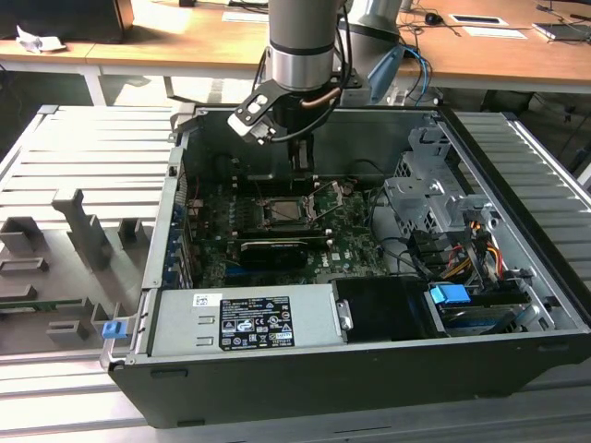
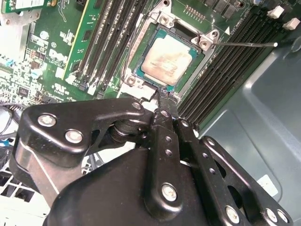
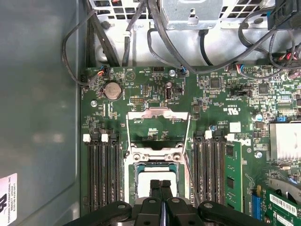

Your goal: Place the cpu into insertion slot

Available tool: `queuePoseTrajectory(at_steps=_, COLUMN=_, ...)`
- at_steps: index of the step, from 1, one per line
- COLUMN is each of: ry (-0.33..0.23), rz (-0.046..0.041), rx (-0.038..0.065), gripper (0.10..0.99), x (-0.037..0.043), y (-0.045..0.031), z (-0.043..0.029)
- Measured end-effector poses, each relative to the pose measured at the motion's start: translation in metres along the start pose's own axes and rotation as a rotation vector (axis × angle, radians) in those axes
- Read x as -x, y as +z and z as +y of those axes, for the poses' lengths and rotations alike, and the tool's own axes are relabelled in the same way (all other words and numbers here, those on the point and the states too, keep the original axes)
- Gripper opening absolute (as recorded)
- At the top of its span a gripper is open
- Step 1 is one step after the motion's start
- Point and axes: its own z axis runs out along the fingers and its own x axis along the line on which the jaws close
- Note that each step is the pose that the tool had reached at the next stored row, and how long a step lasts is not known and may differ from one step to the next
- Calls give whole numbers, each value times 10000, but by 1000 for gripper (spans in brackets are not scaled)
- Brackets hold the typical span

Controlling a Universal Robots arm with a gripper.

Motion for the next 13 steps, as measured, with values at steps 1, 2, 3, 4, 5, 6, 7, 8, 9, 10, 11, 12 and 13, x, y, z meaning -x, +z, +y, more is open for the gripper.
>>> queuePoseTrajectory(at_steps=1, ry=2, rz=-1, rx=-1, gripper=106, x=0, y=0, z=27)
queuePoseTrajectory(at_steps=2, ry=2, rz=-1, rx=-1, gripper=106, x=-1, y=1, z=51)
queuePoseTrajectory(at_steps=3, ry=3, rz=0, rx=0, gripper=106, x=-2, y=-18, z=82)
queuePoseTrajectory(at_steps=4, ry=2, rz=0, rx=-1, gripper=106, x=-2, y=-32, z=86)
queuePoseTrajectory(at_steps=5, ry=2, rz=0, rx=0, gripper=106, x=-2, y=-39, z=88)
queuePoseTrajectory(at_steps=6, ry=3, rz=1, rx=0, gripper=106, x=-2, y=-45, z=91)
queuePoseTrajectory(at_steps=7, ry=2, rz=1, rx=0, gripper=106, x=-2, y=-53, z=96)
queuePoseTrajectory(at_steps=8, ry=2, rz=0, rx=0, gripper=106, x=-2, y=-58, z=101)
queuePoseTrajectory(at_steps=9, ry=3, rz=1, rx=0, gripper=106, x=-2, y=-60, z=104)
queuePoseTrajectory(at_steps=10, ry=3, rz=0, rx=-1, gripper=106, x=-3, y=-63, z=109)
queuePoseTrajectory(at_steps=11, ry=3, rz=1, rx=0, gripper=106, x=-3, y=-66, z=119)
queuePoseTrajectory(at_steps=12, ry=2, rz=0, rx=-1, gripper=106, x=-3, y=-70, z=129)
queuePoseTrajectory(at_steps=13, ry=2, rz=1, rx=-1, gripper=106, x=-3, y=-74, z=141)
